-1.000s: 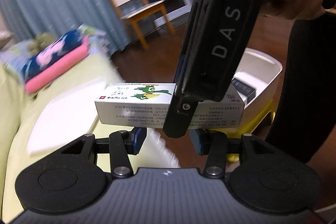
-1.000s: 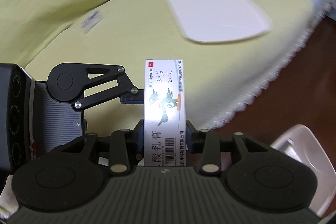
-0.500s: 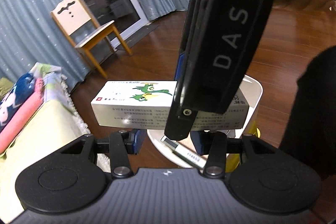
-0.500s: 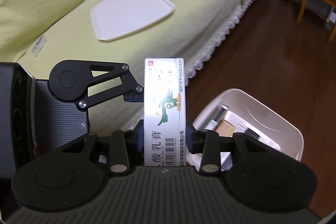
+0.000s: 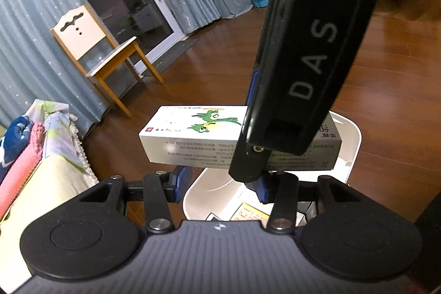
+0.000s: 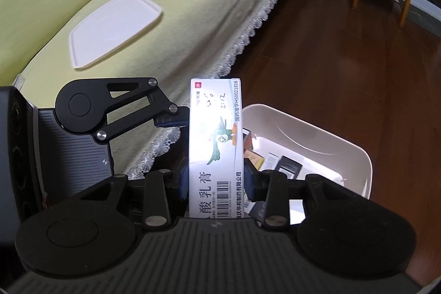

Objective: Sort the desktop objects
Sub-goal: 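Carry the white-and-green box with the right gripper over the white bin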

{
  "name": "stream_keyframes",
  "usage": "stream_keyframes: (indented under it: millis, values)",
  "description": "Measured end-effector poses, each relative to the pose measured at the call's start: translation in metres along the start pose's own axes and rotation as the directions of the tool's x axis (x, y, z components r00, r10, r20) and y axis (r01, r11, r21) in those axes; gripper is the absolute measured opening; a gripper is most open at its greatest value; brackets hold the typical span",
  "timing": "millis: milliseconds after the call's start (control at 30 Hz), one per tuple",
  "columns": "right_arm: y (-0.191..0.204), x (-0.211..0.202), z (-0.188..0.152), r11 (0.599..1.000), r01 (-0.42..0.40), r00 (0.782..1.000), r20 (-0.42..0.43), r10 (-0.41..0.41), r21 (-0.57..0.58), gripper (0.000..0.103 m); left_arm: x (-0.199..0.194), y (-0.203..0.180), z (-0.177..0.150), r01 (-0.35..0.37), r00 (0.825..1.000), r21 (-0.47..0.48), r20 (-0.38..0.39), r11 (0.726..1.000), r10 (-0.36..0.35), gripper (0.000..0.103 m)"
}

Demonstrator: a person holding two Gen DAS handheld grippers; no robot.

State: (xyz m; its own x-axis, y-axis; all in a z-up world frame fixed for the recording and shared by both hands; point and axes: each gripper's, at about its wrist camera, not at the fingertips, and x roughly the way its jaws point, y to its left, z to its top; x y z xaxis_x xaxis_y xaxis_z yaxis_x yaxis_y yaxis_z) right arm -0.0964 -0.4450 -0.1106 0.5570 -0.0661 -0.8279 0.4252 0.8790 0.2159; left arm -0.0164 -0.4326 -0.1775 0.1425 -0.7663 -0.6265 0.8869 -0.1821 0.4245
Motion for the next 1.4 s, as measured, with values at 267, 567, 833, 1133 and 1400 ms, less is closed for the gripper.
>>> stream_keyframes:
  millis: [267,567,833,1133,1400]
  values:
    - [-0.017,0.009,-0.006,0.999,-0.003,1.0,-0.015,0.003,0.042,0.034,0.014,0.0,0.002,0.049,0.999,0.025,-0.015,0.998,-0.048,0.053]
    - [-0.021,0.008,-0.006,0.999,0.002,1.0,-0.013,-0.001,0.047,0.034,0.018,-0.001,0.002,0.061,0.998,0.023,-0.014,0.998,-0.061,0.054]
    - [-0.02,0.009,-0.011,0.998,0.005,1.0,-0.017,-0.004,0.056,0.034,0.02,-0.005,0.003,0.074,0.997,0.036,-0.02,0.997,-0.073,0.054]
    - [-0.02,0.012,-0.016,0.997,0.006,1.0,-0.017,-0.004,0.075,0.034,0.02,-0.01,0.0,0.08,0.996,0.052,-0.038,0.995,-0.078,0.054]
    - [-0.026,0.018,-0.017,0.993,0.02,1.0,-0.014,-0.018,0.117,0.034,0.025,-0.013,-0.003,0.041,0.996,0.096,-0.08,0.995,-0.033,0.054]
